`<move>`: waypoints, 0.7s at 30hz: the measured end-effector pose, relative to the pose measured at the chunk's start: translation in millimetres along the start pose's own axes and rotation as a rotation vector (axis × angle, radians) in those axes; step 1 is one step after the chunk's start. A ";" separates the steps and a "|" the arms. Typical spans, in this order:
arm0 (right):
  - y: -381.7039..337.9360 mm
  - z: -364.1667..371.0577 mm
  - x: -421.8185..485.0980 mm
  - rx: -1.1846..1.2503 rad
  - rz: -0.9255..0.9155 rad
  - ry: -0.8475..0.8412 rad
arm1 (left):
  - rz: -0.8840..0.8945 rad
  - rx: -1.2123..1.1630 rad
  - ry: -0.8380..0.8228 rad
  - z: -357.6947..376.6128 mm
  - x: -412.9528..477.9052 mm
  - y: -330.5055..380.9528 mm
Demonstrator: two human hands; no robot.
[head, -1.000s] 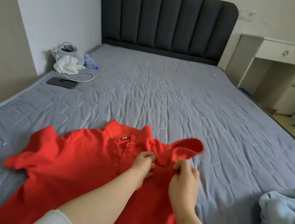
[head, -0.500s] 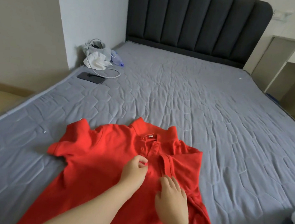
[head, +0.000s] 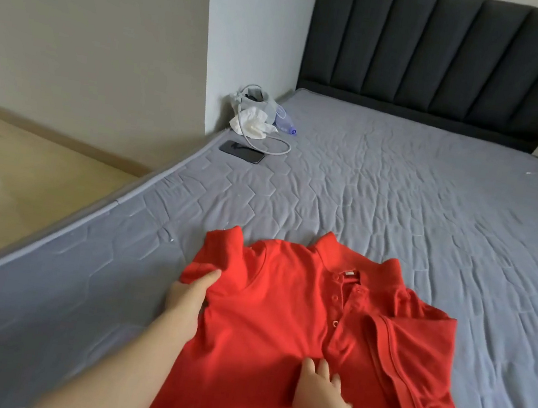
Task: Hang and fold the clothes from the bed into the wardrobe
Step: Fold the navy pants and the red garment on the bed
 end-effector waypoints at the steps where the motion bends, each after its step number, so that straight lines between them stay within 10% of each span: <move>1: -0.2 0.4 0.3 -0.002 -0.001 0.001 | 0.000 -0.077 -0.115 0.5 -0.1 6.6; 6: 4.3 1.0 -1.7 0.004 -0.040 0.007 | 0.281 0.154 -0.032 12.8 6.1 26.8; 11: 11.4 -2.1 -2.7 0.063 -0.094 -0.012 | 1.303 1.144 0.108 48.1 -23.9 17.7; 15: 16.3 -0.8 -2.8 0.096 -0.126 -0.013 | 0.824 1.806 -0.118 68.9 -14.8 -5.2; 21: 21.1 5.9 6.5 0.103 -0.145 0.012 | 0.381 1.905 -0.247 61.3 -8.6 -11.6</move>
Point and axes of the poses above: each hand's wrist, its own x-axis towards the middle knuckle, its own z-axis out of the palm, y = z × x, the point moved 1 cm from there along x, towards the middle knuckle, and after that the axes turned 10 degrees about -y, right-handed, at the moved point
